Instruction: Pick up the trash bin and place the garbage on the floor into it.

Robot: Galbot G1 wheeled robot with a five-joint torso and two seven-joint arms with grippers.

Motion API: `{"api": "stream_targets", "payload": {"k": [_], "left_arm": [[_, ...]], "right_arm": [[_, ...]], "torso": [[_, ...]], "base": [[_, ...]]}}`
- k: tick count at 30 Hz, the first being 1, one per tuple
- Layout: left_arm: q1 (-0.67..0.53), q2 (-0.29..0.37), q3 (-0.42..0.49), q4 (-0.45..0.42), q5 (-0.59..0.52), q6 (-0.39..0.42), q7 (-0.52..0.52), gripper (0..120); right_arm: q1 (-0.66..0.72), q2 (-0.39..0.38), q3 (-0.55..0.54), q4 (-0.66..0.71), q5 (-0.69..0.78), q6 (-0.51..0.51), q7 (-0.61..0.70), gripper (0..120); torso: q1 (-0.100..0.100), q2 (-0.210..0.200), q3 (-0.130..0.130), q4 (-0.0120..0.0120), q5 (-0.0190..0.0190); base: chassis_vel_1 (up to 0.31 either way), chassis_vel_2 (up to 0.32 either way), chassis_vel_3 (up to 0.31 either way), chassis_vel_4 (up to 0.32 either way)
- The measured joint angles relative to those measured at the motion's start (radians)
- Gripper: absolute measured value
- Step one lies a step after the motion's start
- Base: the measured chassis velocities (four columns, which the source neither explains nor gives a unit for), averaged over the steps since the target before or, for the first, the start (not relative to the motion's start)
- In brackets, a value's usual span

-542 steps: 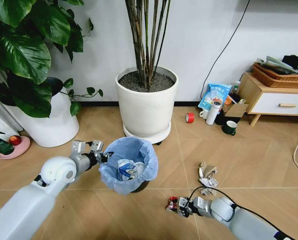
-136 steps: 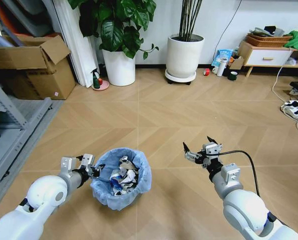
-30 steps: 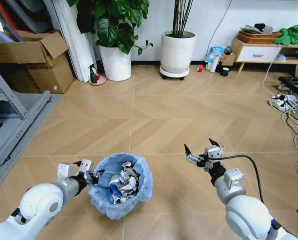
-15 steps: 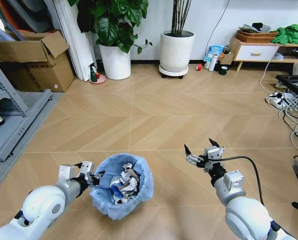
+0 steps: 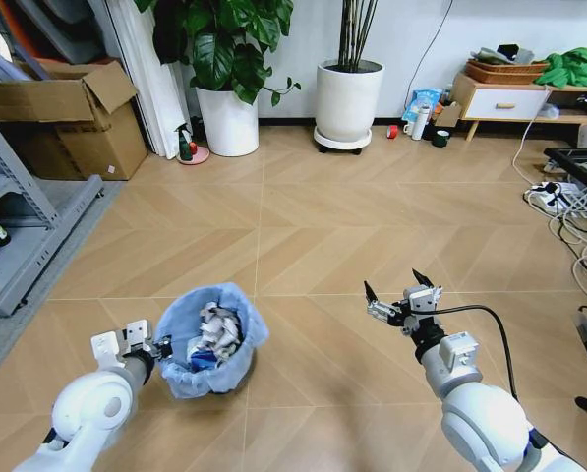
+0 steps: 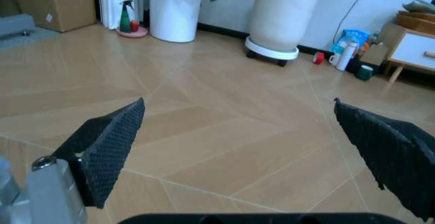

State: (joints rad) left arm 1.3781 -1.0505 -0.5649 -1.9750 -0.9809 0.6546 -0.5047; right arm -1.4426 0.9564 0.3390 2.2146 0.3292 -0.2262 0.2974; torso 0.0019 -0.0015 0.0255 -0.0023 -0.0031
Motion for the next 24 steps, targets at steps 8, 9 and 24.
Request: {"api": "stream_targets", "payload": {"k": [8,9,24], "left_arm": [[-0.007,-0.03,-0.039,0.08,0.051,-0.02,0.067,0],[-0.009,-0.032,-0.04,0.084,0.052,-0.021,0.068,0],[-0.033,-0.031,-0.015,0.148,0.067,-0.034,0.096,0]], "right_arm": [[0.006,-0.008,0.009,-0.006,0.02,0.0,0.001,100],[0.007,-0.007,0.008,-0.008,0.021,0.0,0.001,100],[0.001,-0.006,0.002,-0.016,0.017,0.003,0.001,100]], "torso": [[0.0,0.0,0.0,0.0001,0.0],[0.0,0.0,0.0,0.0001,0.0],[0.0,0.0,0.0,0.0002,0.0003]], "base": [[0.0,0.0,0.0,0.0],[0.0,0.0,0.0,0.0],[0.0,0.0,0.0,0.0]]}}
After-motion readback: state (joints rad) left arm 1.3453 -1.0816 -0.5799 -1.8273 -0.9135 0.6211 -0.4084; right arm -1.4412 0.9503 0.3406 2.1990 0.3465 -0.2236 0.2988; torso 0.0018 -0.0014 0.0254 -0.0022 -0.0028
